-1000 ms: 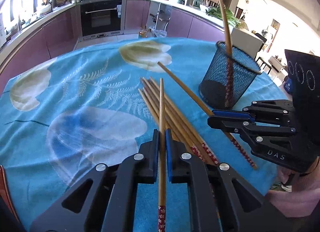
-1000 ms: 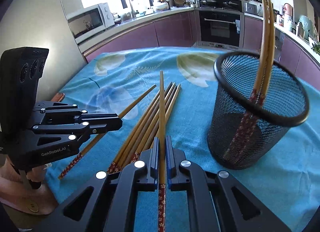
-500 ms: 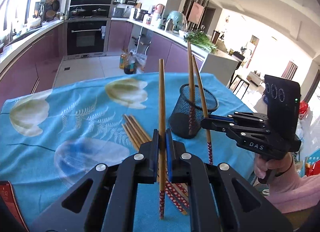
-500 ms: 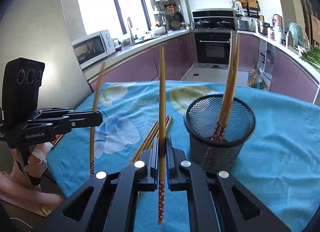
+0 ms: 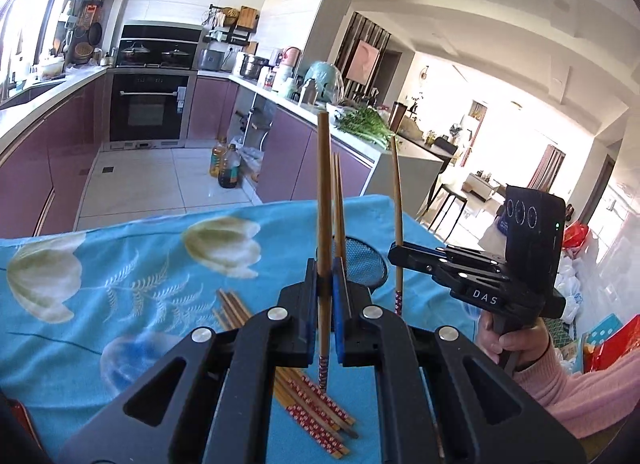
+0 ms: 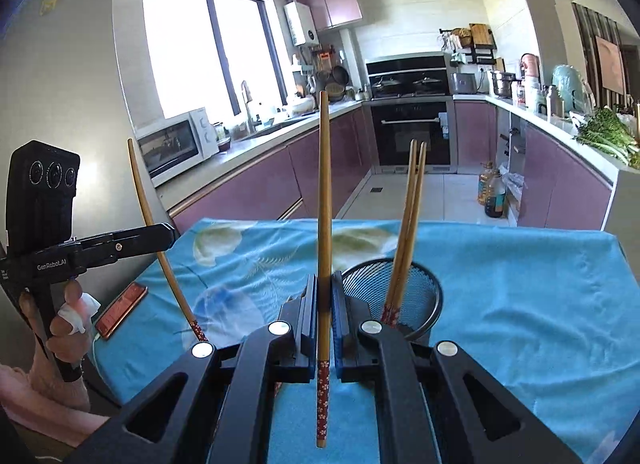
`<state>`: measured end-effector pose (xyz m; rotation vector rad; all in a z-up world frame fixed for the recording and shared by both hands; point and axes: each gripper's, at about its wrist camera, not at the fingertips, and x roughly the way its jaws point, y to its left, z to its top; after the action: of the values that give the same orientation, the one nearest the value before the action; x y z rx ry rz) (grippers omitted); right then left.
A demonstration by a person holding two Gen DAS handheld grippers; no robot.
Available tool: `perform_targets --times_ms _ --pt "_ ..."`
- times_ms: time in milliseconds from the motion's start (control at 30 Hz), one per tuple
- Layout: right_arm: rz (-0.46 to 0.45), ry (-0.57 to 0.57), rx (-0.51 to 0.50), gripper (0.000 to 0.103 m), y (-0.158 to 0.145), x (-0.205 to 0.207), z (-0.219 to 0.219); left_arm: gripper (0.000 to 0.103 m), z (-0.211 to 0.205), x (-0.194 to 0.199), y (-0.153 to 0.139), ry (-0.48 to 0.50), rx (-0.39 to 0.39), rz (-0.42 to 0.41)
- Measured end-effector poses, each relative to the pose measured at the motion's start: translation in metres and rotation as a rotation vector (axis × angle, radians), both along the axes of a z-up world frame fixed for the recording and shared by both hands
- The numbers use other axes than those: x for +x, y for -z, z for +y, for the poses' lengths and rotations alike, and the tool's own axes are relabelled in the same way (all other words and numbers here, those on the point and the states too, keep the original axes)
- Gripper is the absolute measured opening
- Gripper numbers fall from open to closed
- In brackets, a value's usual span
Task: Organize utensils
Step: 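Lift the chopsticks upright and carry both tools over the mesh holder, then lower the chopsticks into the holder and open both tools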
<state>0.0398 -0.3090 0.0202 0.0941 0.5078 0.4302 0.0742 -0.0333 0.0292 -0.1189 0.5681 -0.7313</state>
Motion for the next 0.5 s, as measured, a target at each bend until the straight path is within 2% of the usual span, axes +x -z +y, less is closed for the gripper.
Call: perform_targets --times_ms 267,500 --pt "-0.088 0.056 0.024 0.006 -0.024 0.011 -0.016 0.007 -0.025 0.017 -0.029 0.026 -0.028 -0.073" --pt "-0.127 0.082 0.031 0.006 -0.037 0.023 -0.024 0.007 -0.050 0.026 -0.053 0.037 -0.040 -0.145"
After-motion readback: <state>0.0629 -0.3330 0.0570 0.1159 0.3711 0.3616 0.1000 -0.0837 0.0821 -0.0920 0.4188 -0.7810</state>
